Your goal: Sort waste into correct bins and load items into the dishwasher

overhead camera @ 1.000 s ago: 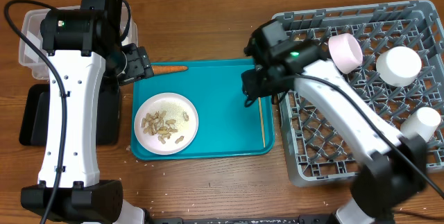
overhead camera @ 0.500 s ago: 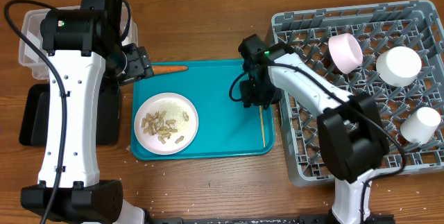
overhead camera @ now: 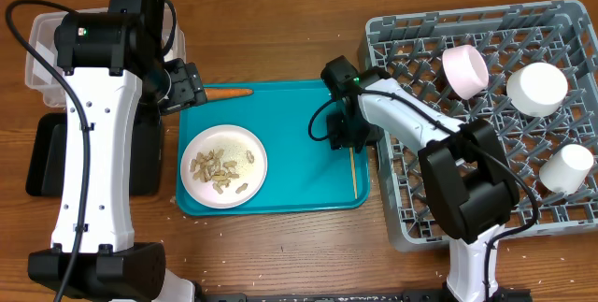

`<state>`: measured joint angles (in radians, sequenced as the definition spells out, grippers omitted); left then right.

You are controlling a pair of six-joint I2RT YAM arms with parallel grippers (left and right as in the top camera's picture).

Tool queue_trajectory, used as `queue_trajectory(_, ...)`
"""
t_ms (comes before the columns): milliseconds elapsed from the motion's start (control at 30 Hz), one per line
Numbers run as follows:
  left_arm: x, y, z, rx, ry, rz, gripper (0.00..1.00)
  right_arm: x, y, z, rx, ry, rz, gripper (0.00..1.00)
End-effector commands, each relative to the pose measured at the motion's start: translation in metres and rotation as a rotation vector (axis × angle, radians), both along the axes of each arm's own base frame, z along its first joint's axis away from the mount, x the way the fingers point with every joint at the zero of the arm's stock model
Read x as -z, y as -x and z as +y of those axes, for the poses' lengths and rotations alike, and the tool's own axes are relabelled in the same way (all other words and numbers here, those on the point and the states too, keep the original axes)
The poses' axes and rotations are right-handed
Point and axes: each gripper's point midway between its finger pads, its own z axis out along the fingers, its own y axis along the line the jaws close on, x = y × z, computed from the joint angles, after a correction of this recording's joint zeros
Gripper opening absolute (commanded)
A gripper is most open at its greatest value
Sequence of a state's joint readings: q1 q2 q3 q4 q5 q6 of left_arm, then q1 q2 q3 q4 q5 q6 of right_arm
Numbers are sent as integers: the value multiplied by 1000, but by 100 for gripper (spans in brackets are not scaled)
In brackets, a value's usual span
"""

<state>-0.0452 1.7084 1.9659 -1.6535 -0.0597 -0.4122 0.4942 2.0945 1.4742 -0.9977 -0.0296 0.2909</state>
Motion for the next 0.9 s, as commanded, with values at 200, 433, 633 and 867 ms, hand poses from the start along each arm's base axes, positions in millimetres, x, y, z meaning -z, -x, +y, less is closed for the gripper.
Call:
queue_trajectory(200,0,-1,-2,18,5,1,85,23,22,-9,19,34,82,24)
queue_trajectory(433,0,-1,-2,18,5,1,85,22,25,-9,20,34,97,10)
queue_trajectory(633,0,-1,-2,18,5,1,85,16,28,-7,21,17,110,4)
queue_trajectory(867,0,-1,-2,18,5,1,85,-32,8,7,17,-46,28,4)
